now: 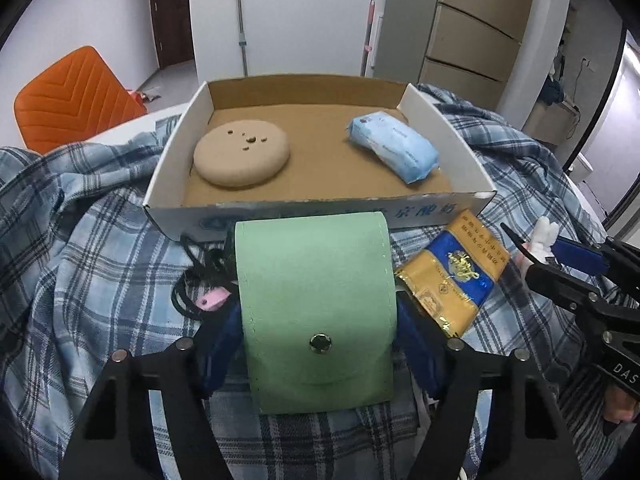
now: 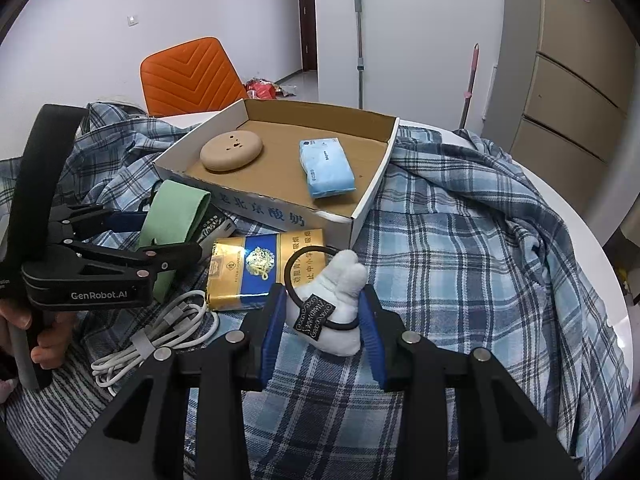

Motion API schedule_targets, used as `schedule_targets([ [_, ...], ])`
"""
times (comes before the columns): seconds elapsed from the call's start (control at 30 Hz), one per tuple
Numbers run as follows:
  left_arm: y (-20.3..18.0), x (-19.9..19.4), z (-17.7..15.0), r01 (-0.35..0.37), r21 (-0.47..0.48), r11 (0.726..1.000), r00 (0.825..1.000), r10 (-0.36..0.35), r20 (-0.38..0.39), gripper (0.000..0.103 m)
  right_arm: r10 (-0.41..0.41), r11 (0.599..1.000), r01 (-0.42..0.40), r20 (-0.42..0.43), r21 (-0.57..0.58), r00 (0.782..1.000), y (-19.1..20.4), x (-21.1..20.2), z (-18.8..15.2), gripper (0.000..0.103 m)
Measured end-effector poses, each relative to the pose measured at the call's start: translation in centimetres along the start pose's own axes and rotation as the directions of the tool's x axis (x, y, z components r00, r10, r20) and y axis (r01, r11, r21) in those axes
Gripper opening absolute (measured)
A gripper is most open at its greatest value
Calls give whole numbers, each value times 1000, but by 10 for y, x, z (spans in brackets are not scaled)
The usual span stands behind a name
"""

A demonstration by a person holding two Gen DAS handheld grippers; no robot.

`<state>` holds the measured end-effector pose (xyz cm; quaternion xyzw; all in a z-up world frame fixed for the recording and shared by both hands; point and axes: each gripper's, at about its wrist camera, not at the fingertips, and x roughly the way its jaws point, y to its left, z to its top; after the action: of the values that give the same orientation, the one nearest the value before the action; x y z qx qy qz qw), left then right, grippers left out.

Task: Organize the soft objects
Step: 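Grasp the green leather pouch with the left gripper while the right gripper holds the rabbit holder, then carry pouch and rabbit holder over the box and release both inside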

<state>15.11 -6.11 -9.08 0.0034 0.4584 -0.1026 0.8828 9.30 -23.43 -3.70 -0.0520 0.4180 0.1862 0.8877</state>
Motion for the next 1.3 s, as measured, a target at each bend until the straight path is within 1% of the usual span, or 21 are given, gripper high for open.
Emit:
schedule_targets([
  [0.07,-1,-7,1,4,1,1000,999,-4,32,74,-3,1000,3,3,2,1000,0,-1,0,36],
  [0.13,-1,-18,1,7,3,1000,996,-7,90,74,-1,1000,1,11,4,1000,-1,-2,0,36],
  [0.23,-3,-40,-2,35,17,999,979,-38,202,74,9,1000,-10,39,7,999,-2,-7,-1,36],
  [0.33,-8,-62,-7,51,46,998,947,-63,314,74,32,999,-32,57,7,998,-1,-10,-1,36],
  [0.37,-11,-69,-9,53,64,997,933,-72,353,74,35,999,-36,69,7,997,-1,-12,-1,36],
  [0.47,-19,-86,-14,41,105,994,898,-83,433,74,49,999,-50,135,-1,990,1,-24,-2,36],
  [0.5,-21,-92,-17,33,117,993,883,-84,462,74,50,999,-49,161,-9,986,2,-28,-2,36],
  [0.57,-23,-100,-22,32,129,991,863,-92,496,74,51,999,-46,205,-29,977,6,-35,-2,36],
  [0.6,-23,-105,-23,40,134,990,851,-104,514,74,52,998,-43,225,-42,973,9,-38,-2,36],
  [0.7,-23,-113,-26,60,141,988,828,-128,546,74,56,996,-37,273,-75,961,16,-46,-4,36],
  [0.8,-25,-118,-29,49,139,989,817,-120,563,74,63,996,-39,301,-85,952,17,-51,-4,36],
  [0.97,-27,-121,-31,45,141,989,808,-119,577,74,59,996,-35,306,-83,950,18,-52,-5,36],
  [1.07,-29,-125,-33,24,141,990,793,-104,600,74,56,997,-34,321,-74,946,17,-55,-5,36],
  [1.13,-33,-133,-36,0,155,988,768,-99,633,74,32,998,-12,340,-60,940,16,-61,-6,36],
  [1.17,-36,-138,-37,-11,163,986,752,-99,652,74,23,998,-3,361,-57,932,16,-66,-6,36],
  [1.2,-40,-144,-38,-28,175,984,731,-99,675,74,14,998,7,379,-56,925,16,-70,-5,36],
  [1.23,-43,-148,-38,-38,186,982,719,-103,688,74,4,998,19,400,-53,917,17,-75,-3,36],
  [1.3,-47,-154,-33,-56,207,977,704,-108,702,74,-5,997,36,445,-61,896,22,-85,5,36],
])
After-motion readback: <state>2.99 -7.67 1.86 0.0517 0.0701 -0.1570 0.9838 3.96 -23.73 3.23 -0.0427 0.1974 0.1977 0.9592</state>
